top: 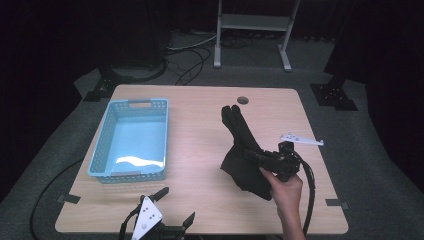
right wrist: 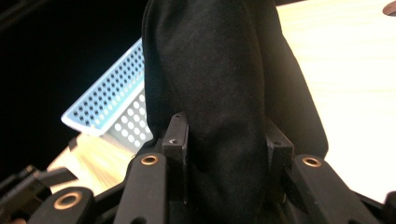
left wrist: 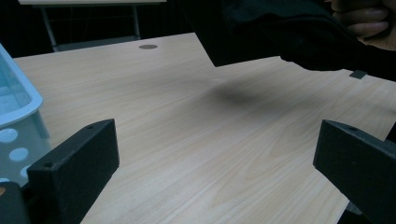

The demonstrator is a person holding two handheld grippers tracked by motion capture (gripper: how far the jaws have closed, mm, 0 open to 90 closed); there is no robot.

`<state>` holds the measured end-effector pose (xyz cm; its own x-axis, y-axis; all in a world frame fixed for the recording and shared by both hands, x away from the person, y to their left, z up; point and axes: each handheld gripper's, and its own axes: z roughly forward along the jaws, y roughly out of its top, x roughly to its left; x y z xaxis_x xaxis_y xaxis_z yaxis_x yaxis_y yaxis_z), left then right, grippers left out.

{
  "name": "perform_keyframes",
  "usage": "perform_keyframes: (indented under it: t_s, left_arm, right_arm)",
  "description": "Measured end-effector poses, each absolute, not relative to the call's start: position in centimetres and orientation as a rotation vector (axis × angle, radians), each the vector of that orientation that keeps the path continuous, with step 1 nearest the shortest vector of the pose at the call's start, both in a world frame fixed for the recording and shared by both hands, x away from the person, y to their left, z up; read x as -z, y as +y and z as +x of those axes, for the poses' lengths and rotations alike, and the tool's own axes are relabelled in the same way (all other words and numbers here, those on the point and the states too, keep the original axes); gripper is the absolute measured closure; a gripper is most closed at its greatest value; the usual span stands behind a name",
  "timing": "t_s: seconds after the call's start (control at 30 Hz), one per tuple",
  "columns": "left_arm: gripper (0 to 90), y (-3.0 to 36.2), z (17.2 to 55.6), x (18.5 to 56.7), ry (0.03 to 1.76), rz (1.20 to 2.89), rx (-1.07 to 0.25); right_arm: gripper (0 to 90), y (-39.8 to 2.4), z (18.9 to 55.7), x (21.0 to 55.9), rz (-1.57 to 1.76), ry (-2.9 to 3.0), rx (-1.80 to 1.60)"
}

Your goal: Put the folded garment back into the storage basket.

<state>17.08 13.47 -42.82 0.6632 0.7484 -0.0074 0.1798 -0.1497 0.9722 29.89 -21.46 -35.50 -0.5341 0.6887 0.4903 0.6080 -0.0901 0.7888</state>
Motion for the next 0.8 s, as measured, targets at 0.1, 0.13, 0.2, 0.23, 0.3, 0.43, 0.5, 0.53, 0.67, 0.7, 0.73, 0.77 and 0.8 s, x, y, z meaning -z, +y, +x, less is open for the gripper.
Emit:
perform_keyframes:
  t_s: [0.1,0.13,0.2,0.23,0.3,0.43,0.5,0.53,0.67,0.7,0.73,0.77,0.8]
  left_arm:
    - [0.0,13.5,17.1,42.9,0.767,1.677,-0.588]
    - [0.0,13.5,17.1,42.9,0.768,1.677,-0.591]
    - [0.0,13.5,17.0,42.8,0.76,1.686,-0.601]
    - [0.0,13.5,17.1,42.8,0.759,1.689,-0.607]
    - [0.0,13.5,17.1,42.9,0.763,1.681,-0.595]
    - [0.0,13.3,17.1,42.9,0.756,1.688,-0.59]
    - [0.0,13.3,17.1,42.9,0.752,1.698,-0.601]
    - [0.0,13.2,17.1,43.0,0.749,1.701,-0.602]
    - [0.0,13.3,17.2,43.0,0.758,1.697,-0.598]
    - [0.0,13.4,17.2,43.0,0.76,1.693,-0.596]
    - [0.0,13.5,17.3,43.0,0.762,1.692,-0.596]
    - [0.0,13.5,17.3,43.0,0.763,1.692,-0.598]
    - [0.0,13.6,17.3,42.9,0.767,1.686,-0.602]
  right_arm:
    - [62.8,-20.9,29.6,35.6,1.495,2.019,-1.784]
    - [62.8,-20.9,29.5,35.5,1.504,2.0,-1.81]
    - [62.8,-20.7,29.4,35.2,1.509,1.949,-1.839]
    - [62.8,-20.6,29.4,35.0,1.506,1.929,-1.847]
    - [62.8,-20.3,29.4,34.5,1.505,1.903,-1.836]
    - [62.8,-19.4,29.8,33.8,1.485,1.891,-1.826]
    - [62.8,-19.1,30.1,33.8,1.486,1.889,-1.843]
    - [62.8,-18.9,30.3,33.8,1.49,1.882,-1.852]
    - [62.8,-18.1,30.8,33.7,1.492,1.901,-1.817]
    - [62.8,-17.9,30.9,33.6,1.488,1.909,-1.808]
    - [62.8,-17.7,31.0,33.5,1.485,1.916,-1.796]
    - [62.8,-17.5,31.1,33.5,1.481,1.921,-1.789]
    - [62.8,-17.3,31.2,33.4,1.479,1.926,-1.788]
